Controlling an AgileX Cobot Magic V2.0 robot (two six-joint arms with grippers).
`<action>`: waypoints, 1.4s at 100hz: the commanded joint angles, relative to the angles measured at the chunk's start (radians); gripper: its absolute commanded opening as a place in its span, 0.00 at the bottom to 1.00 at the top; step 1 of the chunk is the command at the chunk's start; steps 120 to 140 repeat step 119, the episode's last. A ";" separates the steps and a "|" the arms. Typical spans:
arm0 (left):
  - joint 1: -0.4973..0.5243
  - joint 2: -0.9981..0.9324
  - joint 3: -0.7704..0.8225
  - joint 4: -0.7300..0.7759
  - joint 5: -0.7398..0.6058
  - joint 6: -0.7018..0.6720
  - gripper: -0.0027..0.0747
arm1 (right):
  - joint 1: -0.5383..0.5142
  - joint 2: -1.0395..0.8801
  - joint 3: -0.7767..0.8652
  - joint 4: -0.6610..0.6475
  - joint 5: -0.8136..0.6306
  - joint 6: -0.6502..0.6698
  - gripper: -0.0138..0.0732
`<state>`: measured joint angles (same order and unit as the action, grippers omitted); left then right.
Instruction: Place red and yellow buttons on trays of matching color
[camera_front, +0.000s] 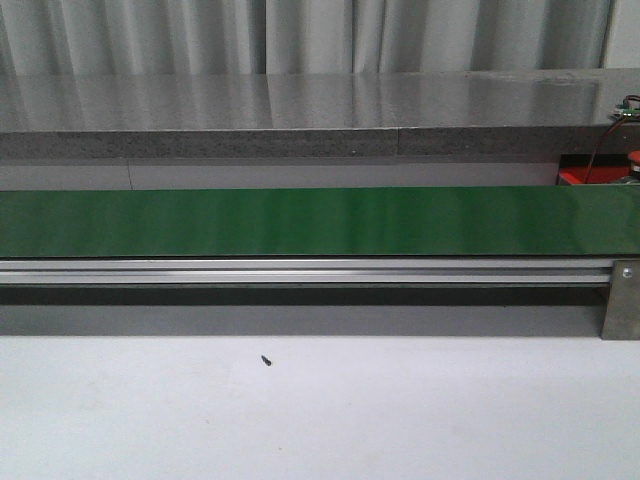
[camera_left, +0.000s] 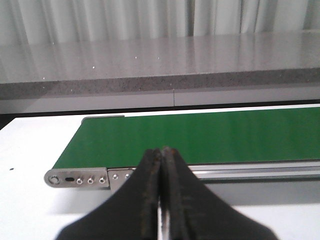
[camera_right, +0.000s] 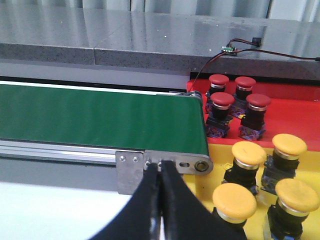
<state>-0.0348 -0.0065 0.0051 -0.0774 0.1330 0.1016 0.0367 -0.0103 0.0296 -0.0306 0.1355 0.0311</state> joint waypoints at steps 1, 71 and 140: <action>0.017 -0.030 0.000 0.004 -0.100 -0.017 0.01 | 0.001 -0.018 -0.019 -0.005 -0.080 0.001 0.02; 0.017 -0.033 0.042 0.023 -0.151 -0.017 0.01 | 0.001 -0.018 -0.019 -0.005 -0.077 0.001 0.02; 0.017 -0.033 0.042 0.023 -0.151 -0.017 0.01 | 0.001 -0.018 -0.019 -0.005 -0.077 0.001 0.02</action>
